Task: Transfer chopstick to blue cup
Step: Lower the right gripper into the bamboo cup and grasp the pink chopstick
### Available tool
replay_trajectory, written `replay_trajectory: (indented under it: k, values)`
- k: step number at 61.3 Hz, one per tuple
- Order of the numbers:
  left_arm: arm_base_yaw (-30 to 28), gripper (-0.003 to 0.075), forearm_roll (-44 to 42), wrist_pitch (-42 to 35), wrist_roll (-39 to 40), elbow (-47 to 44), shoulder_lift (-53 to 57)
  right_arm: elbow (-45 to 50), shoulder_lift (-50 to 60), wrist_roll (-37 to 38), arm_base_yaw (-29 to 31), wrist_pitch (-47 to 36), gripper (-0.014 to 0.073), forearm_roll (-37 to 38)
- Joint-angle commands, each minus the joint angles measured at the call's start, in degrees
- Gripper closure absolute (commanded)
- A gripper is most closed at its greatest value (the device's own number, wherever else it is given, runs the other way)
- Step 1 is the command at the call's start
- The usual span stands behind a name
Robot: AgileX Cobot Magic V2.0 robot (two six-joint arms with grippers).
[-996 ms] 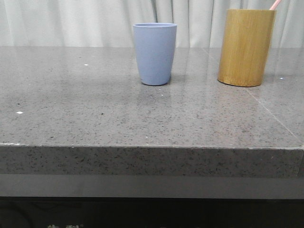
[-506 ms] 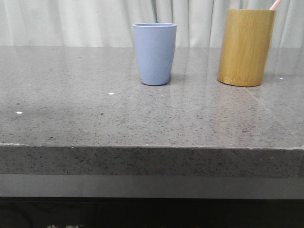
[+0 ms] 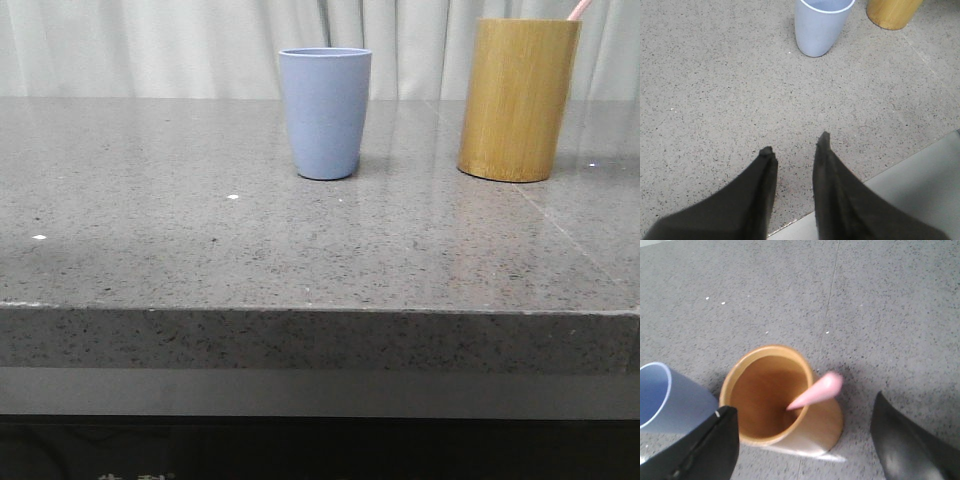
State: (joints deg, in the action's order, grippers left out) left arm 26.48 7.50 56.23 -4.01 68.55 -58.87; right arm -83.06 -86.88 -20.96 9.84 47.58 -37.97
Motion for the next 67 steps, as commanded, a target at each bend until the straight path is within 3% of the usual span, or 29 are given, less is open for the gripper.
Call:
replay_trajectory:
  k: [1,20,38,61,67]
  values:
    - [-0.1,0.0533,1.1,-4.0,0.0,1.4,1.0,-4.0,-0.6,-0.8,0.2,-1.6,0.0032,-2.4]
    - [-0.1,0.0533,1.1,-4.0,0.0,1.4,1.0,-8.1,-5.6,-0.8,0.2,-0.4,0.0047,-5.3]
    - [-0.1,0.0533,1.1,-4.0,0.0,1.4,1.0,-8.1,-5.6,-0.8,0.2,1.2,0.0414,-5.9]
    - [-0.1,0.0533,1.1,-4.0,0.0,1.4,1.0,-8.7,-5.2,-0.9,0.2,1.9,0.068,-5.9]
    - [-0.1,0.0533,1.1,-4.0,0.0,1.4,1.0,-10.3,-5.2,-0.9,0.2,3.0,0.0711,-5.8]
